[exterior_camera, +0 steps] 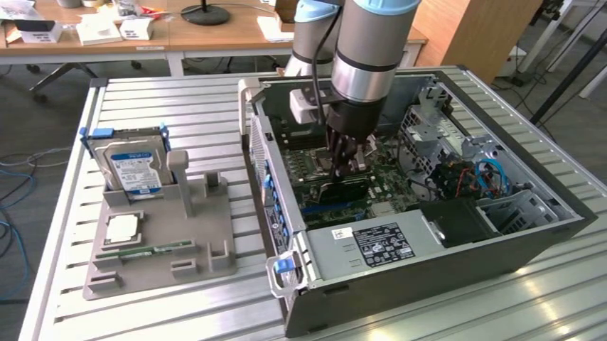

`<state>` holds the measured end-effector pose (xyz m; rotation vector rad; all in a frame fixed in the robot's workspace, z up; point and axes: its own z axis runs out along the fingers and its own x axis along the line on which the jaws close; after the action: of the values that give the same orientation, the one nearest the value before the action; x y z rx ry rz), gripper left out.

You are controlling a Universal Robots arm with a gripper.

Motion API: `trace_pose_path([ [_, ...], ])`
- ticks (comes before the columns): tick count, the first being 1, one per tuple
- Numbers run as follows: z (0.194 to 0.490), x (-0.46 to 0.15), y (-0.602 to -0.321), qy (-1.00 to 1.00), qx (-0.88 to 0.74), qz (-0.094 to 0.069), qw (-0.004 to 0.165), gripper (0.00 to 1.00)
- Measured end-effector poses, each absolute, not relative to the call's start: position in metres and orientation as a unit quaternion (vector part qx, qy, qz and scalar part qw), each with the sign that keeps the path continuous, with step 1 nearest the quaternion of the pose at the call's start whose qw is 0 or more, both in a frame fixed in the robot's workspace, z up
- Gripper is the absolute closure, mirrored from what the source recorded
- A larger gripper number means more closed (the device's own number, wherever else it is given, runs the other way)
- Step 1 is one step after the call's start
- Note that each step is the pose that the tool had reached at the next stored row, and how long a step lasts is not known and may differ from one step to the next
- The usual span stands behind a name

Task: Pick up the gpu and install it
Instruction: 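Press down on the gpu until it lock into place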

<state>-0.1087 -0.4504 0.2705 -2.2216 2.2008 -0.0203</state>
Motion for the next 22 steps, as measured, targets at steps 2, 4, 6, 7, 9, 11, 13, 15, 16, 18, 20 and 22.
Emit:
trace_pose_path([
  [2, 0.2699, -0.1087, -0.4504, 0.704, -0.71, -0.007, 0.007, 0.9],
  [4, 0.2699, -0.1087, -0.4504, 0.704, -0.71, -0.007, 0.007, 0.9],
  [6, 0.2694, -0.1087, -0.4504, 0.704, -0.71, -0.007, 0.007, 0.9],
  [7, 0.2689, -0.1087, -0.4504, 0.704, -0.71, -0.006, 0.007, 0.9],
  [9, 0.2688, -0.1087, -0.4504, 0.704, -0.71, -0.007, 0.007, 0.9],
  [11, 0.2688, -0.1087, -0.4504, 0.704, -0.71, -0.007, 0.007, 0.9],
  [13, 0.2685, -0.1087, -0.4504, 0.704, -0.71, -0.007, 0.007, 0.9],
  [15, 0.2679, -0.1087, -0.4504, 0.704, -0.71, -0.007, 0.007, 0.9],
  [16, 0.2679, -0.1087, -0.4504, 0.704, -0.71, -0.007, 0.007, 0.9],
  [18, 0.2679, -0.1087, -0.4504, 0.704, -0.71, -0.007, 0.007, 0.9],
  [20, 0.2679, -0.1087, -0.4504, 0.704, -0.71, -0.007, 0.007, 0.9],
  [22, 0.2678, -0.1088, -0.4505, 0.704, -0.71, -0.007, 0.007, 0.9],
])
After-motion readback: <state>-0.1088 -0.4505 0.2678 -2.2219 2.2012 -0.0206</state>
